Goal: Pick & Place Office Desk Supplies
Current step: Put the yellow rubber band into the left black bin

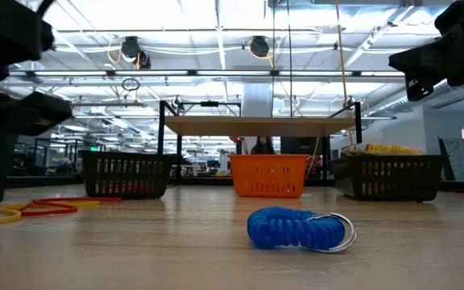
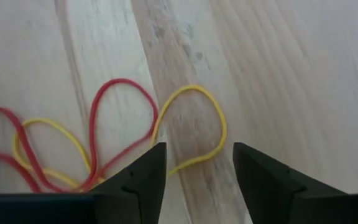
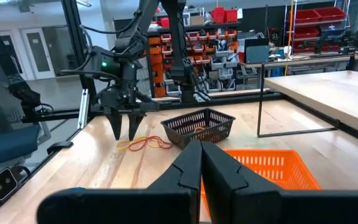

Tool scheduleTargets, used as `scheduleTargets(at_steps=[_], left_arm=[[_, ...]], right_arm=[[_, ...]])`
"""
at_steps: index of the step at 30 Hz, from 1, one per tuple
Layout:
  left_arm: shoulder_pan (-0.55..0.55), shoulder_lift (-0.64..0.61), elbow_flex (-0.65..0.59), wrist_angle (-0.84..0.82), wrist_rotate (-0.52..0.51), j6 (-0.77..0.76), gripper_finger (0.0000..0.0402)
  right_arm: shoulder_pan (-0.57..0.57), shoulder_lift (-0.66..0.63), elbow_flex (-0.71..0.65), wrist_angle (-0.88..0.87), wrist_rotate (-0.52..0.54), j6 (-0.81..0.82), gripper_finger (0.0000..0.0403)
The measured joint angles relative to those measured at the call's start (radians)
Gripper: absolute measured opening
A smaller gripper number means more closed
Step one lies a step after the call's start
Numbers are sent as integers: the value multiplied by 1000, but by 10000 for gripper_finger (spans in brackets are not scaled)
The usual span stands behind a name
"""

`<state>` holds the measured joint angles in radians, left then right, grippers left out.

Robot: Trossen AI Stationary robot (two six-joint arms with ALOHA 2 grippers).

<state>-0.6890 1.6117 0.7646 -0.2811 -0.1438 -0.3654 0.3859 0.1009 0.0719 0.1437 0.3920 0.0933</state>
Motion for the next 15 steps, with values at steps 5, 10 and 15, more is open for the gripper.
scheduleTargets(at_steps=[5, 10, 15], left_arm=[[13, 40, 3, 36, 23, 18, 171], [22, 88, 7, 50, 49, 23, 138], [22, 96, 7, 56, 39, 23, 102]], right_arm=[[0, 0, 0, 1, 0, 0, 4], [0, 0, 0, 0, 0, 0, 4], [0, 0, 0, 1, 0, -2, 4]])
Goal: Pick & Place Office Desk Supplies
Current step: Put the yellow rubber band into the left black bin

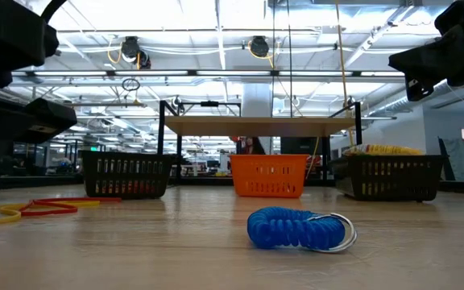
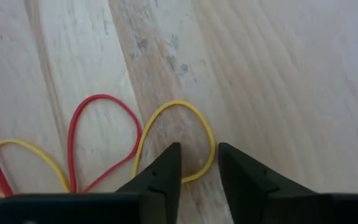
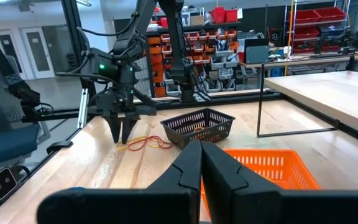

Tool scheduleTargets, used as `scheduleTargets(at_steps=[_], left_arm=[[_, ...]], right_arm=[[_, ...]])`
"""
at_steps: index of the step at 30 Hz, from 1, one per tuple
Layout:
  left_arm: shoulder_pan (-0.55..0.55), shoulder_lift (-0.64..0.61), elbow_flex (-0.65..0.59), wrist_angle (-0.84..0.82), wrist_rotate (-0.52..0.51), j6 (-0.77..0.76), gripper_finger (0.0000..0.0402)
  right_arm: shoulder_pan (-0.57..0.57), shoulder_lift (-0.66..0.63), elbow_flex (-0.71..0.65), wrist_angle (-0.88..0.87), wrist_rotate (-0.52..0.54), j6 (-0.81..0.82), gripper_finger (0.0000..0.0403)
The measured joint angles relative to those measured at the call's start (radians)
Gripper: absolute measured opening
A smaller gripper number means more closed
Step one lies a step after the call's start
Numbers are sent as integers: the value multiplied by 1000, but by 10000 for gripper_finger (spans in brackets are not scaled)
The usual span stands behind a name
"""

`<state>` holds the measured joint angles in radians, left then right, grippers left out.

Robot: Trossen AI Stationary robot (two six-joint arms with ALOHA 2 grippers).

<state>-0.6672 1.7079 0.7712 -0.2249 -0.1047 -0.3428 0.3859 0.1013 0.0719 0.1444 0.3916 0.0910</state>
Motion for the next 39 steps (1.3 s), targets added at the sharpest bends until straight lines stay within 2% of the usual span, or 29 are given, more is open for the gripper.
scheduleTargets(at_steps=[6, 11, 15, 23, 28, 35, 39], left_arm=[[-6, 3, -2, -2, 14, 56, 10], [-24, -64, 2, -21, 15, 126, 2], [-44, -226, 16, -38, -34, 216, 2], [-51, -650, 15, -107, -208, 337, 1], [-31, -885, 16, -159, -425, 306, 1], [-2, -1100, 16, -299, -695, 189, 1], [0, -1203, -56, -302, -716, 205, 0]], right_arm=[[0, 0, 0, -1, 0, -1, 4], [0, 0, 0, 0, 0, -1, 4], [0, 0, 0, 0, 0, -4, 4], [0, 1, 0, 0, 0, -2, 4], [0, 1, 0, -1, 0, -5, 4], [0, 1, -1, 0, 0, -5, 4], [0, 1, -1, 0, 0, -5, 4]])
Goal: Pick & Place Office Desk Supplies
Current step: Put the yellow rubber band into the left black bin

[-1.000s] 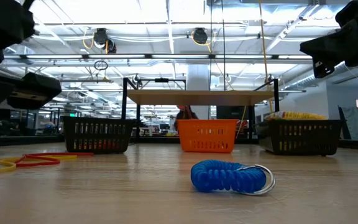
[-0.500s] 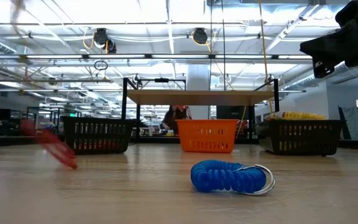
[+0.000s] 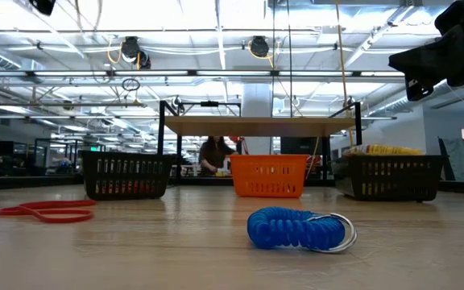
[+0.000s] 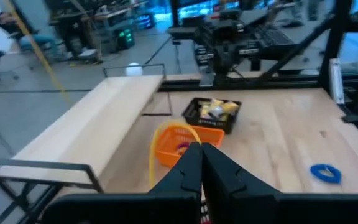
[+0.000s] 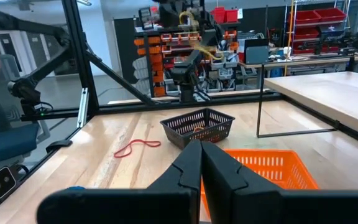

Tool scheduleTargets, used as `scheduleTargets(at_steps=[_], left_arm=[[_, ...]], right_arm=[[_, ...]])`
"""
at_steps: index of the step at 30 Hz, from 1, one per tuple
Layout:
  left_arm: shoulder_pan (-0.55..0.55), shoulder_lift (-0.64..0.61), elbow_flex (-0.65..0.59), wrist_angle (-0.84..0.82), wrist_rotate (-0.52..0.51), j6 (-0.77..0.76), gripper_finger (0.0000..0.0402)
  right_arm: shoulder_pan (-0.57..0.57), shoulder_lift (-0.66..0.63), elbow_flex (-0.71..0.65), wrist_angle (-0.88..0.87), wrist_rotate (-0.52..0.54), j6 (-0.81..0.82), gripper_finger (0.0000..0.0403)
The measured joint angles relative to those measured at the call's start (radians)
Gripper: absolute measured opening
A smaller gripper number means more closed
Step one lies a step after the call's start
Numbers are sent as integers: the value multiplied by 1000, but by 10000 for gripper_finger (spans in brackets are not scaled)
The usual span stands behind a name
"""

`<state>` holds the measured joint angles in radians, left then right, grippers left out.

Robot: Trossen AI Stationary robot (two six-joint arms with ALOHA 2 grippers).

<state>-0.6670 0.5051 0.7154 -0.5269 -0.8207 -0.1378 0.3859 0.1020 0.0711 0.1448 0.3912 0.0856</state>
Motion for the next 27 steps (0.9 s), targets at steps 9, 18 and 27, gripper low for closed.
scheduleTargets(at_steps=[9, 18, 27], left_arm=[[61, -293, -227, 113, -70, -33, 0], [167, -482, -375, 118, 240, -28, 0], [228, -499, -481, 274, 259, -26, 0]], right_arm=[[0, 0, 0, 2, 0, -21, 4], [0, 0, 0, 8, 0, -20, 4], [0, 0, 0, 5, 0, -19, 4]])
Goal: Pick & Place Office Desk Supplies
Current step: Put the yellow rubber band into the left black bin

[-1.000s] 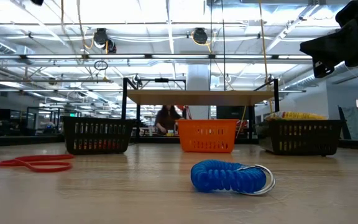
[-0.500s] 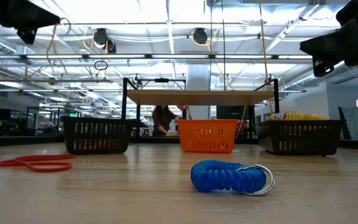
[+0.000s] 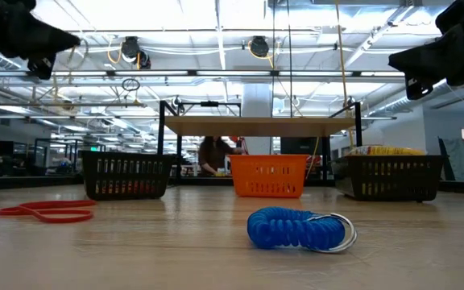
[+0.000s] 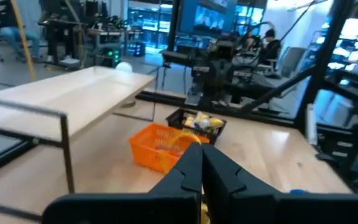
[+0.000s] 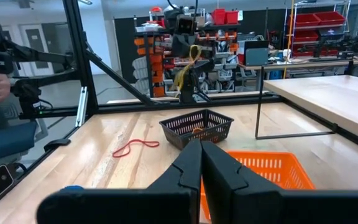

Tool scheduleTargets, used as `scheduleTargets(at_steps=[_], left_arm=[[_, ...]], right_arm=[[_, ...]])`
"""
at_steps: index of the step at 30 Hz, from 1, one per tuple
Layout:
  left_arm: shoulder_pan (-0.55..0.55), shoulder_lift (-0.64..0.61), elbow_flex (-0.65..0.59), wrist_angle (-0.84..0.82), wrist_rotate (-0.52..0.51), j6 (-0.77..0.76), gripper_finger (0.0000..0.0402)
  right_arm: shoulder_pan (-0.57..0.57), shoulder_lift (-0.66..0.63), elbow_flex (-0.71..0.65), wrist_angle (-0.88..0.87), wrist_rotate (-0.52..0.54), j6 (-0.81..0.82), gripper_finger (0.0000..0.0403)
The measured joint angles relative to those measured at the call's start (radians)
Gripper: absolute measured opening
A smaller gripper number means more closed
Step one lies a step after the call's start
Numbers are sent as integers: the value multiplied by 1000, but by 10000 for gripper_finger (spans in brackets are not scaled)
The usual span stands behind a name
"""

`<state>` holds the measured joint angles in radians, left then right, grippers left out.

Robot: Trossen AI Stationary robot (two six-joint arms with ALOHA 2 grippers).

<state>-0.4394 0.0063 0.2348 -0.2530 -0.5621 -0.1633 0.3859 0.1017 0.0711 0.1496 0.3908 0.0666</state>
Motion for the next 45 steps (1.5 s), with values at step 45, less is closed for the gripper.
scheduleTargets(at_steps=[45], left_arm=[[421, 1340, 401, -32, 434, -38, 0]], right_arm=[[0, 0, 0, -12, 0, 26, 4]])
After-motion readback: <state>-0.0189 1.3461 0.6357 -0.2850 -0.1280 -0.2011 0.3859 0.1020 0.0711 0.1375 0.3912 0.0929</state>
